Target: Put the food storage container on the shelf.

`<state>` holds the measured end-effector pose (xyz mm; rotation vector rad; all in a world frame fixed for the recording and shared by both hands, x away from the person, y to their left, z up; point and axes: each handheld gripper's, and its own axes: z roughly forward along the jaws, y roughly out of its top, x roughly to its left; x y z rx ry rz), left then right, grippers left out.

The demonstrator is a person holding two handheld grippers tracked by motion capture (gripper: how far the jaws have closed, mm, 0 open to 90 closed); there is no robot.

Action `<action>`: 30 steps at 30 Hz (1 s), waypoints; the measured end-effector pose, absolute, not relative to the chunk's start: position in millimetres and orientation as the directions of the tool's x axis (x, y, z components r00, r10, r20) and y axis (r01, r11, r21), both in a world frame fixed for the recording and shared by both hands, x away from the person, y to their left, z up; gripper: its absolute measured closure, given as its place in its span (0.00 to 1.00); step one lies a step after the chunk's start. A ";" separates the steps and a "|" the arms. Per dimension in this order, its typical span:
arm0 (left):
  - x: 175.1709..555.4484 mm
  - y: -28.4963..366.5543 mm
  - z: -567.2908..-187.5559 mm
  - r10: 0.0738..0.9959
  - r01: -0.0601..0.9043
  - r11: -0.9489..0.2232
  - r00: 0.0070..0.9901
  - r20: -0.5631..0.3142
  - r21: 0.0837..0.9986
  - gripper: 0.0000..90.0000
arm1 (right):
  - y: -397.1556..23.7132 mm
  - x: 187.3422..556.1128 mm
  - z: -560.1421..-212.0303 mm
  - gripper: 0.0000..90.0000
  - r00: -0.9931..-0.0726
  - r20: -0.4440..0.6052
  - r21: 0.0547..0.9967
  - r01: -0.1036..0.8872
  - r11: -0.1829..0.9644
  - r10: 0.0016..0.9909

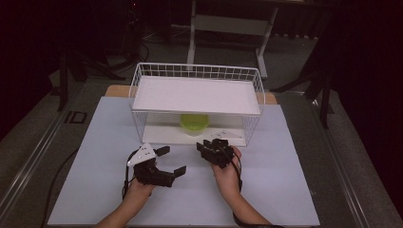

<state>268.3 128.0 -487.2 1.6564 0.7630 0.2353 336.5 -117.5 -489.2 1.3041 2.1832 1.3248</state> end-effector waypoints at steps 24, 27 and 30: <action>248.4 152.8 -483.5 0.581 0.338 -0.101 0.783 -0.220 0.936 0.01 | -145.7 301.1 -481.2 0.21 -0.673 0.202 0.854 0.477 0.208 0.711; 244.8 159.6 -484.2 0.586 0.338 -0.102 0.781 -0.218 0.935 0.01 | -151.8 295.7 -481.5 0.21 -0.678 0.189 0.855 0.469 0.220 0.710; 241.2 166.0 -485.5 0.592 0.336 -0.110 0.778 -0.210 0.935 0.01 | -159.4 289.3 -480.0 0.21 -0.677 0.169 0.863 0.453 0.225 0.716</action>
